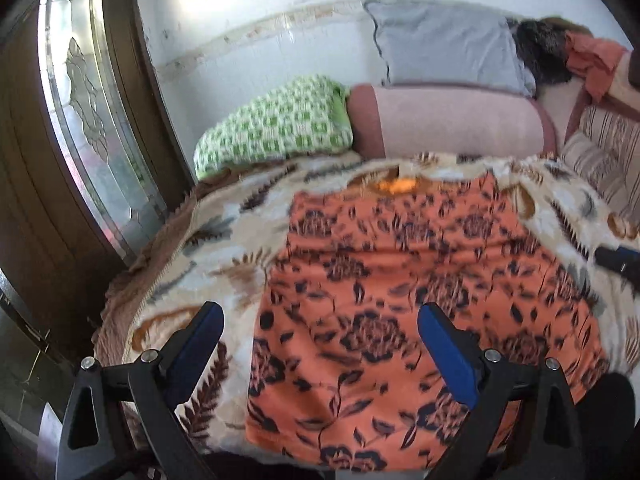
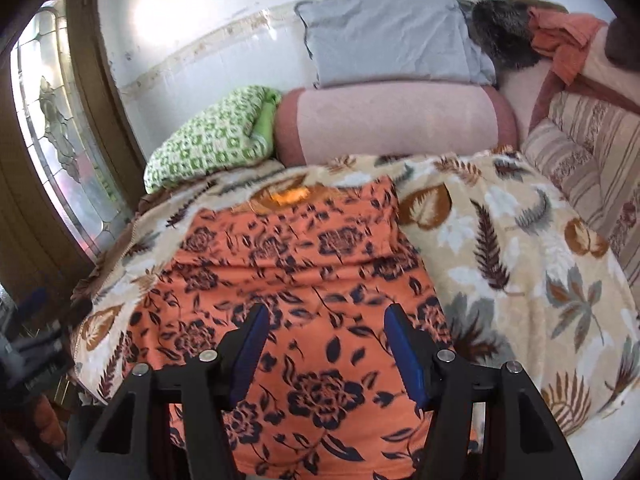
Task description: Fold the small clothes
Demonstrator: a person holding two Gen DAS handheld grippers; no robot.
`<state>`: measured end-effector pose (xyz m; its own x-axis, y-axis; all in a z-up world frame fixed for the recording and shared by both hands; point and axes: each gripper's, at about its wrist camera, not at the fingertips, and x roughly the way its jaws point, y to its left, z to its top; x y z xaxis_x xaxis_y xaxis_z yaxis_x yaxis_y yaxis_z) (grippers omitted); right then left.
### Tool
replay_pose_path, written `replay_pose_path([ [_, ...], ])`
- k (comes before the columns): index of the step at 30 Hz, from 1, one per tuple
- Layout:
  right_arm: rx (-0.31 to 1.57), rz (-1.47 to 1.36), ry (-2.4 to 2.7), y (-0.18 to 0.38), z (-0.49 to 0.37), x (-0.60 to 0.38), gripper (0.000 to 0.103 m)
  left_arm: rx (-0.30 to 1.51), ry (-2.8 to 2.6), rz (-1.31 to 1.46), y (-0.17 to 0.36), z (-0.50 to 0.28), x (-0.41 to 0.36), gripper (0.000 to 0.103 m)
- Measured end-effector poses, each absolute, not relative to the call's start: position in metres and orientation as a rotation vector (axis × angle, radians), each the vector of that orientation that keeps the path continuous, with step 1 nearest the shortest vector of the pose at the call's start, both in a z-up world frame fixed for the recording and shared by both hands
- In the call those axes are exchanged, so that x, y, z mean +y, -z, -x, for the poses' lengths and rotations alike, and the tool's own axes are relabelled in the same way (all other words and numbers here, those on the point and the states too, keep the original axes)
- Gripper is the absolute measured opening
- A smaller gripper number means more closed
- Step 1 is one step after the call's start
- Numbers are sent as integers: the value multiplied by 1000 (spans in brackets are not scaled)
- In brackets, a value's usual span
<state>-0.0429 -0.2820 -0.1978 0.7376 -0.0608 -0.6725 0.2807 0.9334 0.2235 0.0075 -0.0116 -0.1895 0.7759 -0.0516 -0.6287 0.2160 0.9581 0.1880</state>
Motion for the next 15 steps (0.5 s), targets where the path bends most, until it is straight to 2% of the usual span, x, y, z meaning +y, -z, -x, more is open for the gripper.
replay_pose_path([
  [5,786,-335,195,213,46,-302,64,756,111,-297,221,-9,12,98],
  [15,936,-530,311,266,94,-409,64,734,1,-282,203,-32,97,98],
])
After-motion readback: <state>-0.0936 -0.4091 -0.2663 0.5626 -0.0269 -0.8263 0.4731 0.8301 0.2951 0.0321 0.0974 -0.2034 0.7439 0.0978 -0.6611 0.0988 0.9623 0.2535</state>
